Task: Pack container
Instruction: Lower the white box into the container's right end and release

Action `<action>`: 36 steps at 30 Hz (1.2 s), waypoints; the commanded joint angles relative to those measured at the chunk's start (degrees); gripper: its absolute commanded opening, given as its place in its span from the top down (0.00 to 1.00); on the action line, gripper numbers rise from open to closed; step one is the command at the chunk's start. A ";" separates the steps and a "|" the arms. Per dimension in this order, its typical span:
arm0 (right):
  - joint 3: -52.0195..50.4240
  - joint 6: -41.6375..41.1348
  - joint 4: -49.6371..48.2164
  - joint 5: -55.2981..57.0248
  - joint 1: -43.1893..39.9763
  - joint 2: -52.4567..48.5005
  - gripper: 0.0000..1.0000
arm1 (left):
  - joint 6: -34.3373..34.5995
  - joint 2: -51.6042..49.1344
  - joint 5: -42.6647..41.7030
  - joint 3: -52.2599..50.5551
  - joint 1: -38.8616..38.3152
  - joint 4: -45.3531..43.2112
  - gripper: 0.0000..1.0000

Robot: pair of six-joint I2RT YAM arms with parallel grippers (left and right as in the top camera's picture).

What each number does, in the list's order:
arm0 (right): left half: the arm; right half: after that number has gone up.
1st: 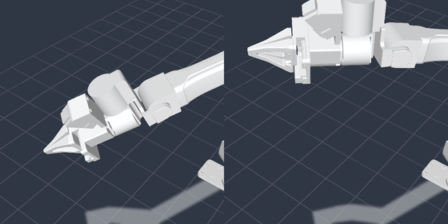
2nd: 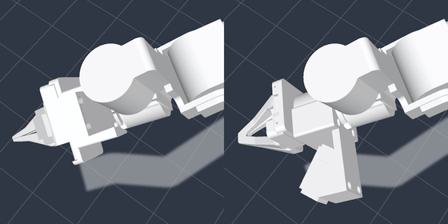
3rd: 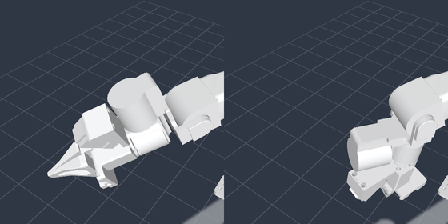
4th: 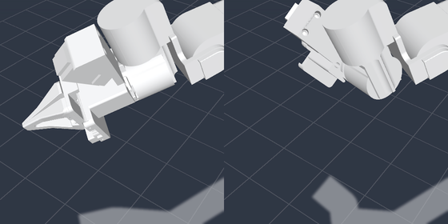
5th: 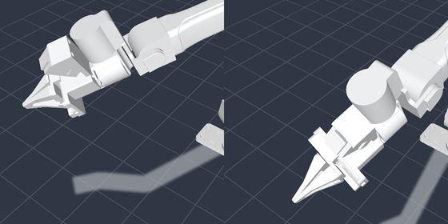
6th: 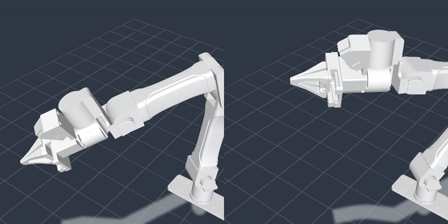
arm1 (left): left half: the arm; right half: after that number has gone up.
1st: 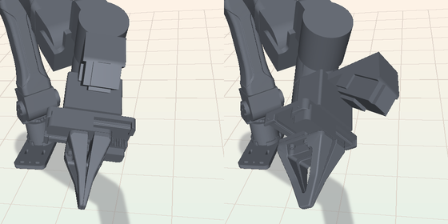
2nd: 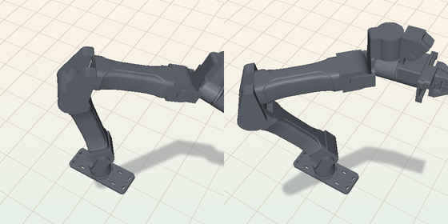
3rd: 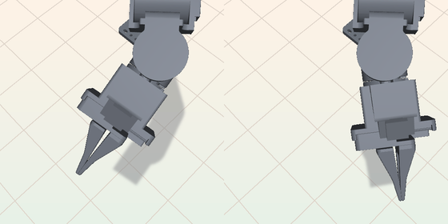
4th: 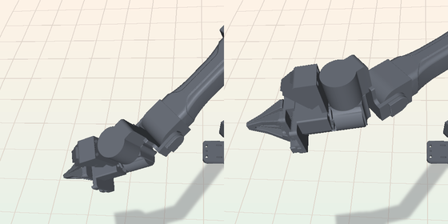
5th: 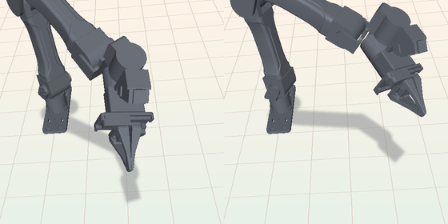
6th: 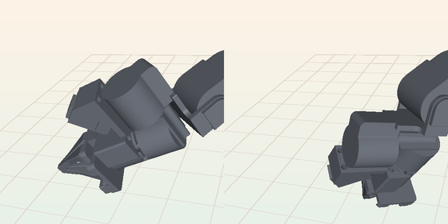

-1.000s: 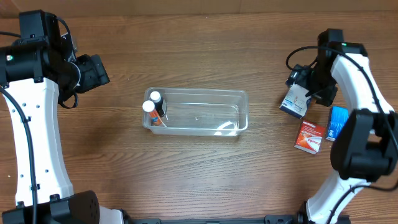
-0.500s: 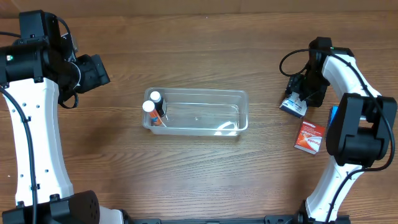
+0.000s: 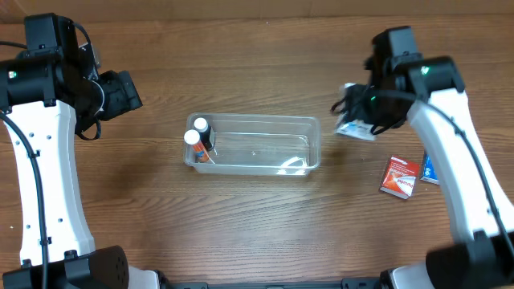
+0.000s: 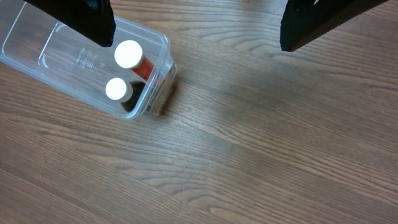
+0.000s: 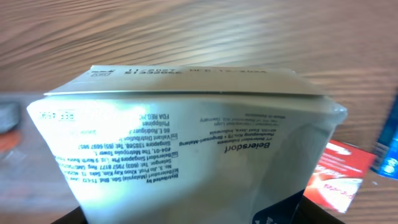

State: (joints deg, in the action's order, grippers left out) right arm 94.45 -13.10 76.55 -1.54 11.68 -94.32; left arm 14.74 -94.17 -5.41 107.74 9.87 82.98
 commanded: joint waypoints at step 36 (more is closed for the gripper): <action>-7.37 -4.83 -15.78 5.79 11.02 -4.70 0.14 | -1.07 0.31 0.02 1.01 0.24 0.81 0.14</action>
State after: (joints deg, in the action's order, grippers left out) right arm 82.56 -16.47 60.31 1.65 23.33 -105.43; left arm 14.74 -94.17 -5.41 107.74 9.87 83.66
